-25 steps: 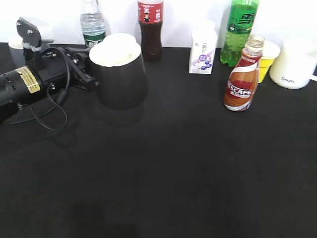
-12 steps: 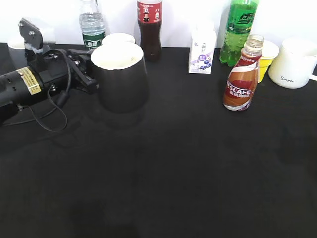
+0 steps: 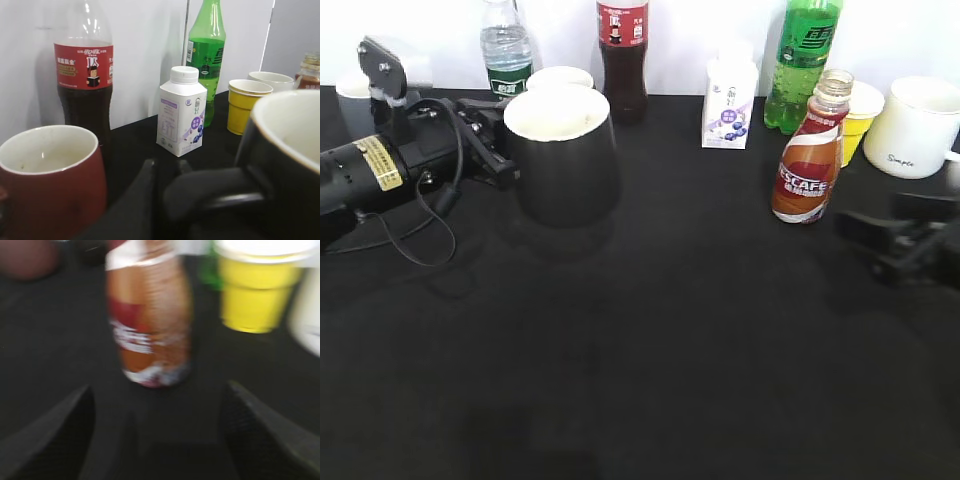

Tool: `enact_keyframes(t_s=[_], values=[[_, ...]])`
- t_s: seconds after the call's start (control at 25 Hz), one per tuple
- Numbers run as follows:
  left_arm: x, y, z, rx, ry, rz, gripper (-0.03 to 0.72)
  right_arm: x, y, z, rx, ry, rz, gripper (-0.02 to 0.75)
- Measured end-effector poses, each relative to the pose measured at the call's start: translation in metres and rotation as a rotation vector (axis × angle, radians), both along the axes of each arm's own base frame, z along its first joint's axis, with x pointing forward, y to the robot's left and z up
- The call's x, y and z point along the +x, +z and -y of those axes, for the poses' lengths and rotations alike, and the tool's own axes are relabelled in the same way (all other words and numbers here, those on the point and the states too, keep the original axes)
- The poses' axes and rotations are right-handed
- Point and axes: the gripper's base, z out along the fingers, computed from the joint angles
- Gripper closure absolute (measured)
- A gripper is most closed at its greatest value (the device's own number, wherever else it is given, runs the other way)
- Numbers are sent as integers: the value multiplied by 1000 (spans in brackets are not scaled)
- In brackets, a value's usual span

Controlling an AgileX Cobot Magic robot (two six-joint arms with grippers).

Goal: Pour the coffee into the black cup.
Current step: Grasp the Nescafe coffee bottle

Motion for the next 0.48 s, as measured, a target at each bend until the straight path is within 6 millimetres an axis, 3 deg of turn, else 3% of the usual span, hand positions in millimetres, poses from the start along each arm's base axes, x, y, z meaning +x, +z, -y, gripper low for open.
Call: enact_keyframes(t_s=[0.12, 0.48], values=[[0, 0, 0, 1, -2, 0, 624, 21, -8, -3, 2, 56, -8, 76], [0, -2, 0, 20, 5, -14, 625, 79, -26, -13, -43, 193, 37, 73]])
